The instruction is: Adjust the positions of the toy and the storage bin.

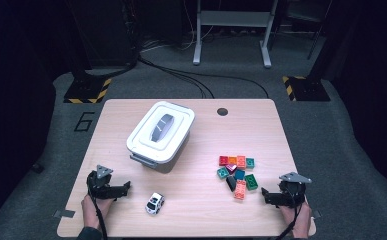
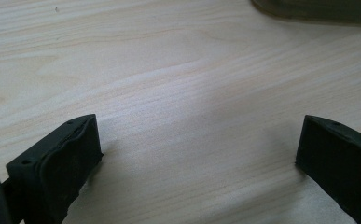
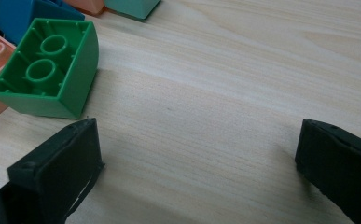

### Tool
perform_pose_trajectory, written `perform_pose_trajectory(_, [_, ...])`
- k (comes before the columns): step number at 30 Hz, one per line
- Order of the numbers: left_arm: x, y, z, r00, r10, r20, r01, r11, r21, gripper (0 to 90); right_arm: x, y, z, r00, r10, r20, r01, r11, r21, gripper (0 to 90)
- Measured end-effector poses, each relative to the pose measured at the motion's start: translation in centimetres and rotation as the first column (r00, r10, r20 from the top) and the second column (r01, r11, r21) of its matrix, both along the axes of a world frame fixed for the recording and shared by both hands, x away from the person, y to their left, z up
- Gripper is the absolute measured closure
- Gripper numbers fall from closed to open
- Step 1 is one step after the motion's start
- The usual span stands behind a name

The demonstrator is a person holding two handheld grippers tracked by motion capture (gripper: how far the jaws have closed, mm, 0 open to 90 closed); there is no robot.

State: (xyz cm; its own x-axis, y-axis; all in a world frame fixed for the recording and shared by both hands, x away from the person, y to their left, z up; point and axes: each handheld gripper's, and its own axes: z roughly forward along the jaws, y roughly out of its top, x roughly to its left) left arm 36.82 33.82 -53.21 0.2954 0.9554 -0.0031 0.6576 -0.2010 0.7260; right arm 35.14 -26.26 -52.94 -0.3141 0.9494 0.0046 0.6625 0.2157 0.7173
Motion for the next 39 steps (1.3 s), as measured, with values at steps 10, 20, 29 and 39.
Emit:
perform_pose_trajectory(10, [0.0,0.9,0.2,0.9999,-0.008,-0.013,0.008,0.9998,-0.016,0.0,0.0,0.0,0.0,1.0,0.003,0.0,-0.003,1.0,-0.004,0.0])
perform_pose_trajectory(20, [-0.1,1.5,2.2,0.9997,-0.021,0.008,0.022,0.999,-0.039,0.0,0.1,-0.1,0.0,1.0,0.006,0.0,-0.006,1.0,-0.007,0.0])
perform_pose_trajectory(29, [0.3,0.7,7.3,0.9959,-0.073,0.053,0.076,0.996,-0.047,0.0,0.0,0.0,0.0,0.9998,0.018,-0.001,-0.018,0.9998,-0.008,0.0])
perform_pose_trajectory(39, [1.6,-1.1,10.9,0.9908,-0.121,0.061,0.122,0.9924,-0.016,0.0,0.0,0.0,0.0,0.9999,0.016,-0.002,-0.016,0.9998,-0.007,0.0])
